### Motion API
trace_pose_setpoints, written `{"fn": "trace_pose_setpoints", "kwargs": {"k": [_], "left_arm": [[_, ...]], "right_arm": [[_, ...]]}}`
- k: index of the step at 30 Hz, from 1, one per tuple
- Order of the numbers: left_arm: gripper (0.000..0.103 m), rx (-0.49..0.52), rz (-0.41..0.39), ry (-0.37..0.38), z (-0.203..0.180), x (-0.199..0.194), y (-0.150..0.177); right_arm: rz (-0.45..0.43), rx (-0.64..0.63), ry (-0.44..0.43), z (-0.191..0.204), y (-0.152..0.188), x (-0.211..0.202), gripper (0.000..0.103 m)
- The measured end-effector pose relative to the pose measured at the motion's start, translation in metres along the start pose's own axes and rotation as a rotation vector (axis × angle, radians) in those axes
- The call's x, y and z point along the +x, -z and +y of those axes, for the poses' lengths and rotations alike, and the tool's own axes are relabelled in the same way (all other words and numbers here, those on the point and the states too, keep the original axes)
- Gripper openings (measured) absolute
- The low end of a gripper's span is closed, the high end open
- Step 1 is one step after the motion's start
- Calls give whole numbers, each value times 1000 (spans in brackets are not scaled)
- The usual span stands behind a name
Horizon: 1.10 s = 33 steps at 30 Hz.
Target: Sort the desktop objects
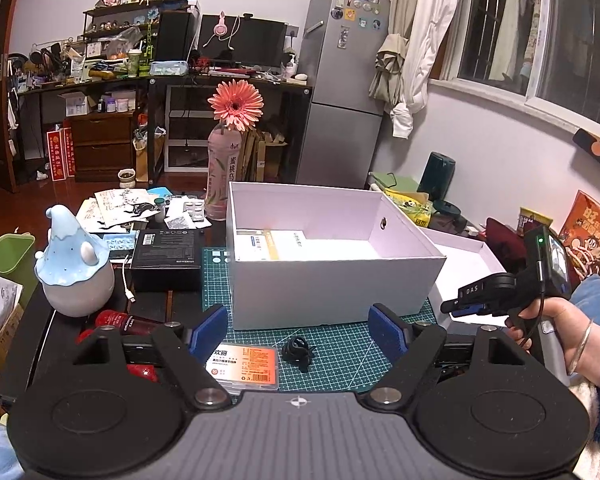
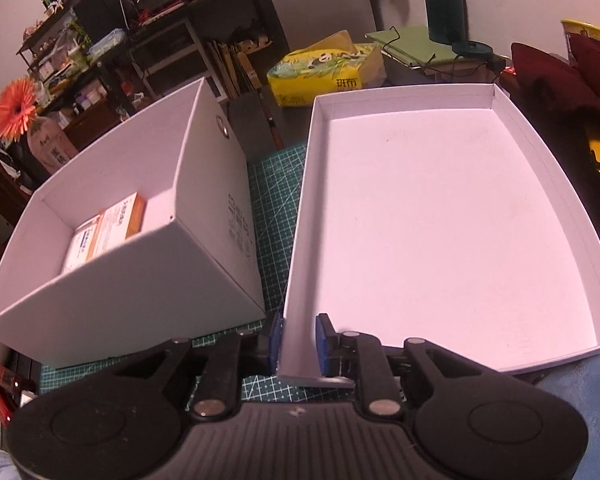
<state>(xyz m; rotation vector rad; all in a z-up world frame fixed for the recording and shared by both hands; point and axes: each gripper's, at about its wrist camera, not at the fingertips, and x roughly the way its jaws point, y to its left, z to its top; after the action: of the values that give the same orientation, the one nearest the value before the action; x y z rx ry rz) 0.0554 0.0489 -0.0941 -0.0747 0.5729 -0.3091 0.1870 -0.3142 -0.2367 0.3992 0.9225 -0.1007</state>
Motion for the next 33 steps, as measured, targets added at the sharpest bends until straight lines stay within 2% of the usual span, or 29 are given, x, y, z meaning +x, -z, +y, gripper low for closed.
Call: {"fn": "trace_pose_setpoints", "kwargs": {"k": [3, 7, 19, 33], "left_arm": [[77, 1, -1, -1, 0, 0, 0], [78, 2, -2, -2, 0, -1, 1], [78, 8, -6, -5, -1, -4, 1], [78, 21, -29, -9, -3, -10, 2]], "right_arm": [[13, -35, 3, 5, 3, 2, 17], [27, -82, 13, 11, 7, 1, 7], [60, -129, 71, 7, 13, -14, 4], [107, -63, 90, -9, 18, -33, 4]]}}
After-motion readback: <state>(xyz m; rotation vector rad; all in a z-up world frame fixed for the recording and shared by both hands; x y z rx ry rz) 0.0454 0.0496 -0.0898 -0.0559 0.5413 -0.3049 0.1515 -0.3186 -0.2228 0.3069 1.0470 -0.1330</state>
